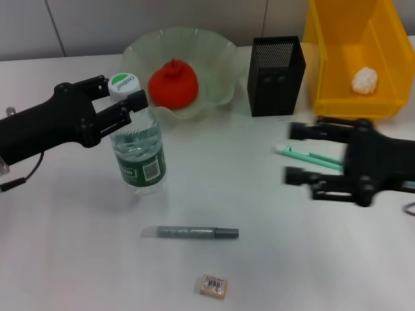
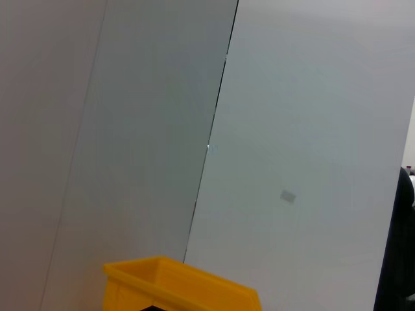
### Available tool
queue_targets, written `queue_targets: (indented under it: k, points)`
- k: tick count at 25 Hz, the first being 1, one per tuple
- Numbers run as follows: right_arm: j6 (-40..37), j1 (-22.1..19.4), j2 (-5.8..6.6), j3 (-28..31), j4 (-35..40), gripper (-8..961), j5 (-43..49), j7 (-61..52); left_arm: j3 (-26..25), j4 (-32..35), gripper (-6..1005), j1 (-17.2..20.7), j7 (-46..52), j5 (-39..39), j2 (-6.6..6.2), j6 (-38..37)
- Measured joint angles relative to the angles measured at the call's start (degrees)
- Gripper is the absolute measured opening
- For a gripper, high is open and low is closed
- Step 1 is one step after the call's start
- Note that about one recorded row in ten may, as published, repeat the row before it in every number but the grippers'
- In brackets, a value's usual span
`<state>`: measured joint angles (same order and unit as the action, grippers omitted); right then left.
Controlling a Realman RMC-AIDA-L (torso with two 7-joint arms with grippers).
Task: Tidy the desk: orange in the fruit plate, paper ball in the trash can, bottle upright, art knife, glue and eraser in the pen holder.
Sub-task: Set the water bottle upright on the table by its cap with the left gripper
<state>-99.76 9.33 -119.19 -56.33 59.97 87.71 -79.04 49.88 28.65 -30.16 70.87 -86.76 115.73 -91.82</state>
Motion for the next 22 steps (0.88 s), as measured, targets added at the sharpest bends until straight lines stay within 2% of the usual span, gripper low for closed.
queue_targets:
  k: [1, 3, 7, 13, 22]
  points:
    - [0.0, 0.0, 0.0, 0.0, 0.0, 716, 0.0, 0.0, 0.0, 0.0, 441, 0.0, 0.0, 0.0, 0.0, 0.0]
    - [-3.0, -0.99, 0.01, 4.94, -1.34, 716, 1.65, 0.12, 0.01, 0.71, 441, -0.58, 0.54, -0.56, 0.0, 0.84]
    - [-4.81, -2.11, 0.01, 8.59, -2.17, 716, 3.36, 0.34, 0.04, 1.24, 440, -1.02, 0.86, -0.85, 0.15, 1.92]
    - [-5.53, -2.39, 0.02, 10.36, -3.19, 717, 4.69, 0.72, -0.36, 1.78, 440, -2.85, -0.05, -0.92, 0.9, 9.98]
    - [-5.73, -2.13, 0.02, 10.66, -3.81, 716, 4.87, 0.96, -0.4, 3.68, 440, -2.66, -1.57, -0.78, 2.47, 18.07]
